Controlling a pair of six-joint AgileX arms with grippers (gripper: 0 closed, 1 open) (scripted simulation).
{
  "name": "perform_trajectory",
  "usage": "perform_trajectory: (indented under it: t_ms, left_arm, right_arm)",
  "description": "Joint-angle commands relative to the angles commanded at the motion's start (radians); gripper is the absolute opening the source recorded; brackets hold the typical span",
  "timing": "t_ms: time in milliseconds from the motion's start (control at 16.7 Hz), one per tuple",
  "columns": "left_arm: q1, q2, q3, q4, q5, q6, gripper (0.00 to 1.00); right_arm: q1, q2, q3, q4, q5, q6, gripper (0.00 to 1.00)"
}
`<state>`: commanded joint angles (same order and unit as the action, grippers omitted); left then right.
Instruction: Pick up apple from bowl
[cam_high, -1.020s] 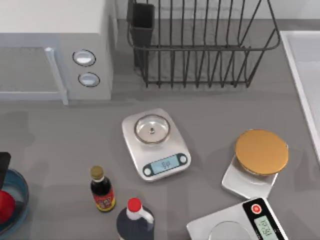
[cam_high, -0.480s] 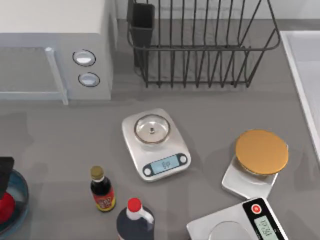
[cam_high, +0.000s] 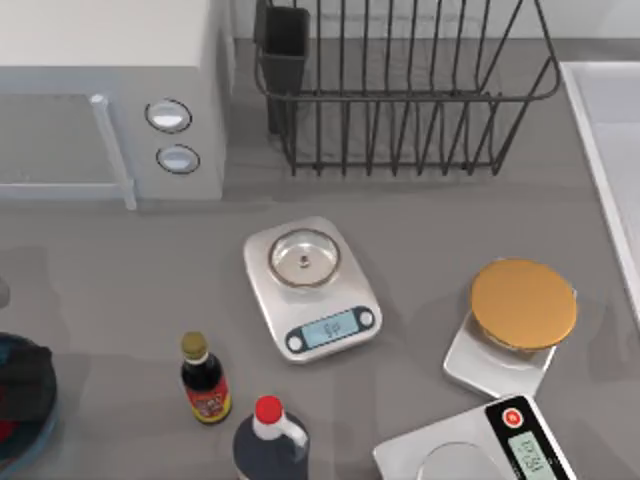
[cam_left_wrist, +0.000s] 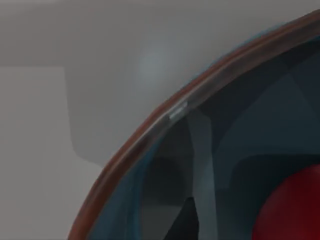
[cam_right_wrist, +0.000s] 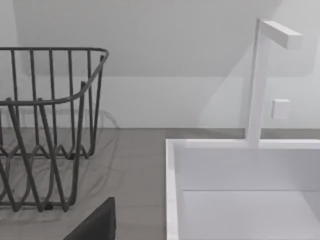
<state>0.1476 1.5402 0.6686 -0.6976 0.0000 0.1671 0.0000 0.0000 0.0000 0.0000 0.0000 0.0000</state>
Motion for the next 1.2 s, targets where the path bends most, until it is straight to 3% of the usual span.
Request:
perform_trajectory:
  t_ms: [240, 1020, 1200]
  left_arm:
    - [0.0, 0.002, -0.003, 0.003, 0.0, 0.0, 1.0]
    - [0.0, 0.002, -0.003, 0.003, 0.0, 0.0, 0.02]
    - [0.0, 0.002, -0.003, 0.003, 0.0, 0.0, 0.0]
  right_arm:
    - [0.0, 0.0, 0.0, 0.0, 0.0, 0.0, 1.0]
    - [0.0, 0.0, 0.0, 0.0, 0.0, 0.0, 1.0]
    - [0.0, 0.0, 0.0, 0.0, 0.0, 0.0, 1.0]
